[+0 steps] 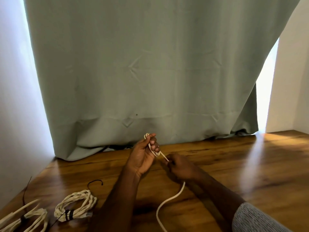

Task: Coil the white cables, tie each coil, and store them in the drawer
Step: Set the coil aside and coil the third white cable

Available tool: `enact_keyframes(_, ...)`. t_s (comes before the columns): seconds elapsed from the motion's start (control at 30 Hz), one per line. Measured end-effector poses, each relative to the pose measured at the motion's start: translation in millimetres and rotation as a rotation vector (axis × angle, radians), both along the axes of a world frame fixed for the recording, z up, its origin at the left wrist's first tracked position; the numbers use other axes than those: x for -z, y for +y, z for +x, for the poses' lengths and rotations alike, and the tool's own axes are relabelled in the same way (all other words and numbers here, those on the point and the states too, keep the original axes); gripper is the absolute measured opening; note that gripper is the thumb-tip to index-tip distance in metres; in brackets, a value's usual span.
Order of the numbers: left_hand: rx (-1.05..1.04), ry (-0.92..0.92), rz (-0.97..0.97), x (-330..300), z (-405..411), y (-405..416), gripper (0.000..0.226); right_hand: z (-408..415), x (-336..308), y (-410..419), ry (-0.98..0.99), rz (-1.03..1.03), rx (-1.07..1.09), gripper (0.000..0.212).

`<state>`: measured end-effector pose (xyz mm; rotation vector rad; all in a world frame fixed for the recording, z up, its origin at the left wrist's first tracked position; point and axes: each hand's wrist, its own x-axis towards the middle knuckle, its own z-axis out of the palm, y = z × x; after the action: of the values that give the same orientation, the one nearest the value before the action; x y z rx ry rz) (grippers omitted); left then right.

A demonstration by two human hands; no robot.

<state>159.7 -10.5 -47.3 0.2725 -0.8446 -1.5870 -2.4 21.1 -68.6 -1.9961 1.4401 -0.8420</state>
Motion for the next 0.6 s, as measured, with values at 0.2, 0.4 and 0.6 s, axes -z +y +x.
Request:
enact_keyframes(0.2,-0.189,-0.065,0.048,4.4,-13.1,-1.0,0.014,1.4,-1.6,10.7,-0.002,0.194,-0.089,0.022)
enact_keyframes(0.4,-0.382,-0.184,0.034,9.5,-12.0,-9.2,0.016,4.6,-4.4,13.1,-0.053,0.246,-0.185,0.037)
enact_keyframes(0.6,-0.532,-0.554,-0.069,16.1,-17.8,-6.5,0.012,7.6,-11.3,21.6,-0.161,0.289,-0.33,0.028)
